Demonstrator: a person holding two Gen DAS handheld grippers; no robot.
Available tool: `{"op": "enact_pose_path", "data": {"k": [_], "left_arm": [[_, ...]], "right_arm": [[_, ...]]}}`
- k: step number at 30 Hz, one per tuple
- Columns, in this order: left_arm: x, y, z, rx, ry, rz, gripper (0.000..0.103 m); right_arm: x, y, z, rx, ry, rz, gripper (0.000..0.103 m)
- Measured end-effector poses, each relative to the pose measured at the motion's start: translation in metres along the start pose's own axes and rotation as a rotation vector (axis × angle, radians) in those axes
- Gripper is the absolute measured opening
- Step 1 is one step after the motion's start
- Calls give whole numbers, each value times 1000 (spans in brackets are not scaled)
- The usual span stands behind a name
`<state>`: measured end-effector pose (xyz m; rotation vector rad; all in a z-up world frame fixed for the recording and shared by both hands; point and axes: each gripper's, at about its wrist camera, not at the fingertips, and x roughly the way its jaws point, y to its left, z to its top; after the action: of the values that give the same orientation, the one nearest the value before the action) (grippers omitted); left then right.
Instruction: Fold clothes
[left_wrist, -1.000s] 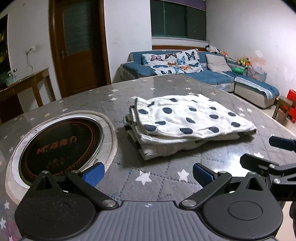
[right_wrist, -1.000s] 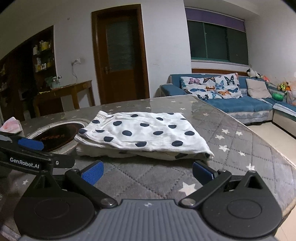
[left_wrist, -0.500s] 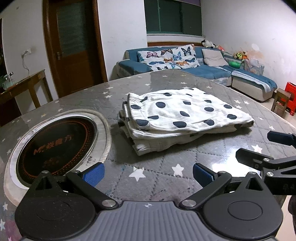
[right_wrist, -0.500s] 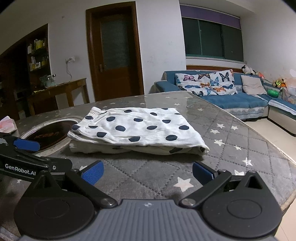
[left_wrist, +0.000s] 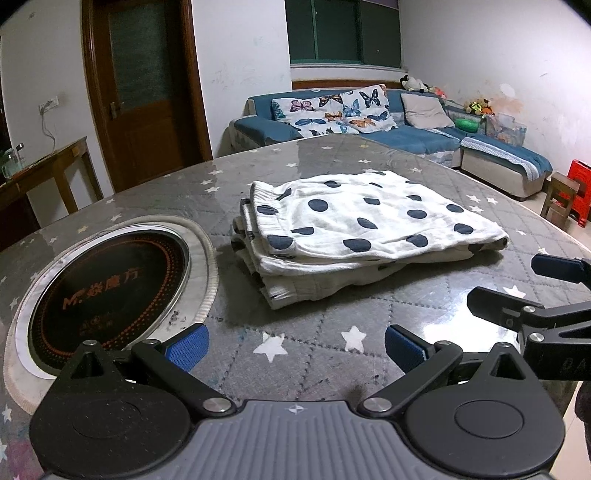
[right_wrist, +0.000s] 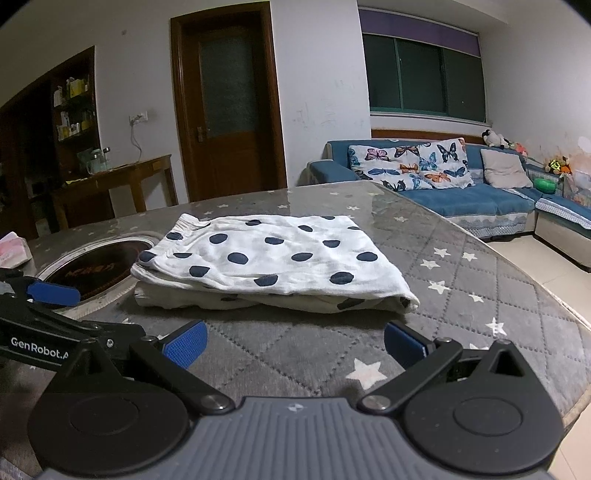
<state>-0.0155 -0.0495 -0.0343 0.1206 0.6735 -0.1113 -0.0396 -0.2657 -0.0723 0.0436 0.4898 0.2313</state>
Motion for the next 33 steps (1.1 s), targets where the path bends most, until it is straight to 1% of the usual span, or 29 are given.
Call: {"op": "enact_pose_path", "data": {"k": [33], "left_arm": [[4,-5,-3,4,30,-3,103]], "right_arm": [[4,-2,-3,23,21,9,103]]}}
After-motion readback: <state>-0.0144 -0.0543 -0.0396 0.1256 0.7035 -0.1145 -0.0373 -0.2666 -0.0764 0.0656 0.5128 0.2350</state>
